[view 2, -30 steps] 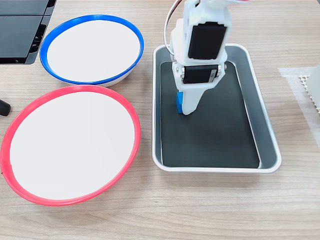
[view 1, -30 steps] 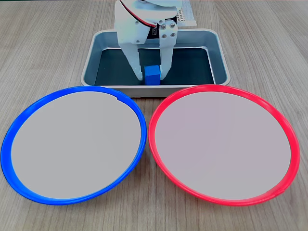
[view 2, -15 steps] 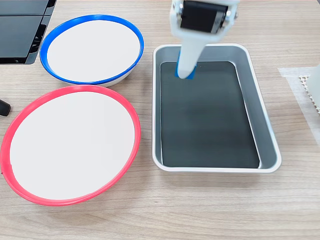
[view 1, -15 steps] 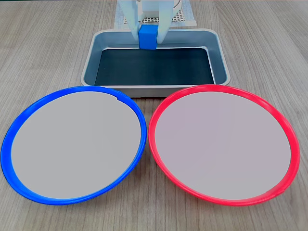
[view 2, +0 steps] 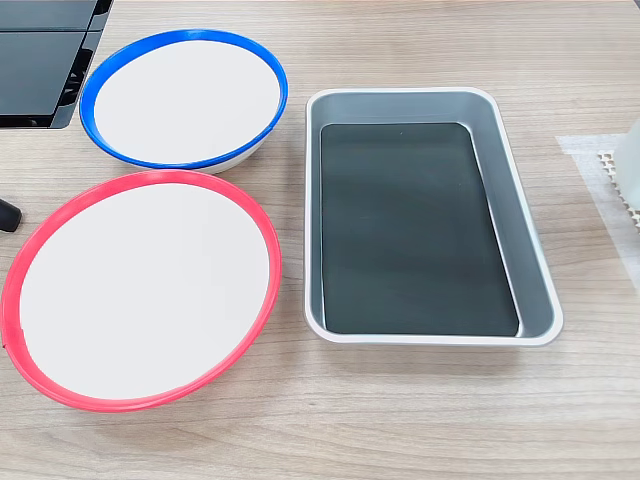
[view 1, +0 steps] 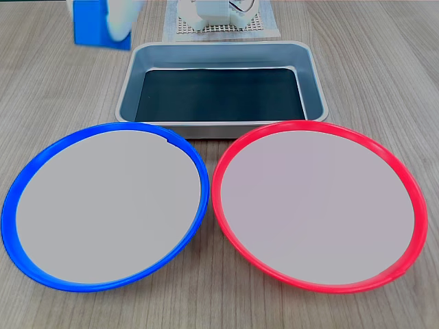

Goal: Move a blue block from tray to blue dish

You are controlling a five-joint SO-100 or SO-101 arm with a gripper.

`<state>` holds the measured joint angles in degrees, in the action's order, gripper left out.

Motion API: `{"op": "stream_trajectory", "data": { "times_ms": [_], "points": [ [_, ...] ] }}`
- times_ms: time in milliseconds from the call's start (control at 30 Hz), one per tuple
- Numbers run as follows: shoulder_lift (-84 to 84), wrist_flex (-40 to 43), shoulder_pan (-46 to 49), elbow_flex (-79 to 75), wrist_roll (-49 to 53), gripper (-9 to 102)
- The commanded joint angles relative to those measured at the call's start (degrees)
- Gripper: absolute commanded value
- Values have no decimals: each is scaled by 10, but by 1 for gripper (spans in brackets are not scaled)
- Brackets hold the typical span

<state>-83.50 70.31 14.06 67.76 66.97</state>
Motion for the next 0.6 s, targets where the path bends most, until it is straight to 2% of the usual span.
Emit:
{"op": "stream_trajectory", "data": {
  "times_ms": [0, 100, 267, 567],
  "points": [
    [8, -102, 19, 71, 19, 0],
    [38, -187, 22, 134, 37, 0],
    [109, -275, 4, 157, 45, 0],
    [178, -335, -26, 104, 25, 29]
  ]
}}
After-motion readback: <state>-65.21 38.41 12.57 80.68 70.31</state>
